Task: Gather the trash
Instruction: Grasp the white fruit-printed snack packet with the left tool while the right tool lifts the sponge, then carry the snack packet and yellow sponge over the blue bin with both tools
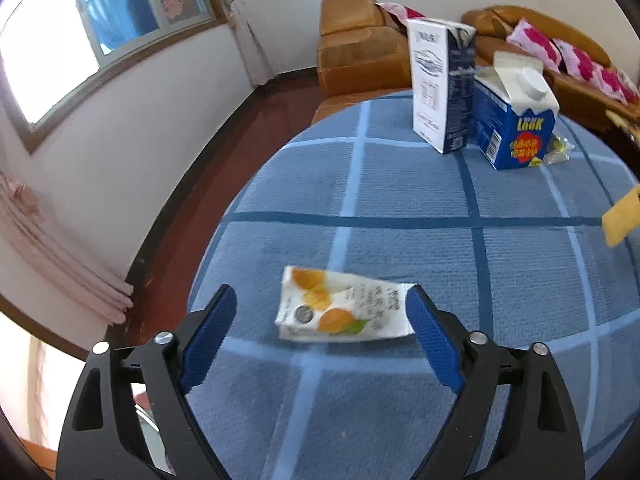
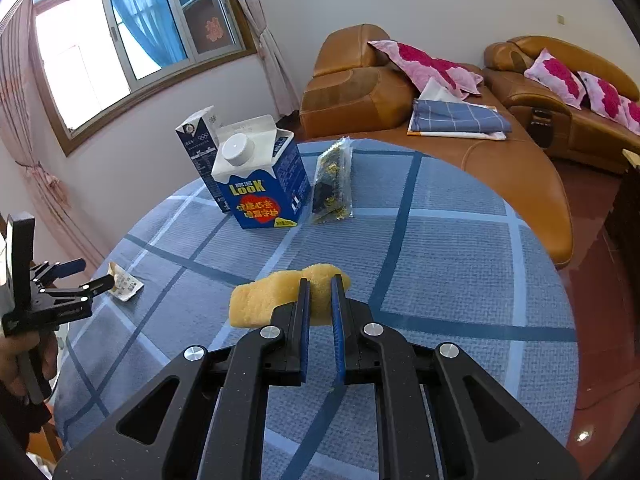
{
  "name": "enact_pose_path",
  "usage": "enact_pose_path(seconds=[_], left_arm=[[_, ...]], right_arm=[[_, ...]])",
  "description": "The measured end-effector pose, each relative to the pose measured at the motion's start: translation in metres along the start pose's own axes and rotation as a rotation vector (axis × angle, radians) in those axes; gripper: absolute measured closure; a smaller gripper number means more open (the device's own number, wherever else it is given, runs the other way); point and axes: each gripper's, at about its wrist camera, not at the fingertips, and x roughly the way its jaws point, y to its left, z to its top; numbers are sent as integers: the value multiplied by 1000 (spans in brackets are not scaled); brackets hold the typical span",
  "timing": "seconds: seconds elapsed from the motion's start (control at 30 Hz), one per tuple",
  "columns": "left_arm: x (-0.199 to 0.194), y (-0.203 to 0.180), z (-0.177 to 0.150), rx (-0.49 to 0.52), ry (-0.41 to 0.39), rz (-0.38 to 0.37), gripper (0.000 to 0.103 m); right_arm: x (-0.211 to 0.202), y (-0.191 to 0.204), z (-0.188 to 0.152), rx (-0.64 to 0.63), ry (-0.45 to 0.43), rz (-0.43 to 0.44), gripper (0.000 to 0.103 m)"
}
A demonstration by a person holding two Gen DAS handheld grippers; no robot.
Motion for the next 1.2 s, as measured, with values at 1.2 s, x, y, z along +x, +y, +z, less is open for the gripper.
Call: enact_pose_path(seconds=[1.2], left_arm=[[-45,58,-54,-122,14,30,20]], right_arm=[[21,95,-2,-124,18,128,91]])
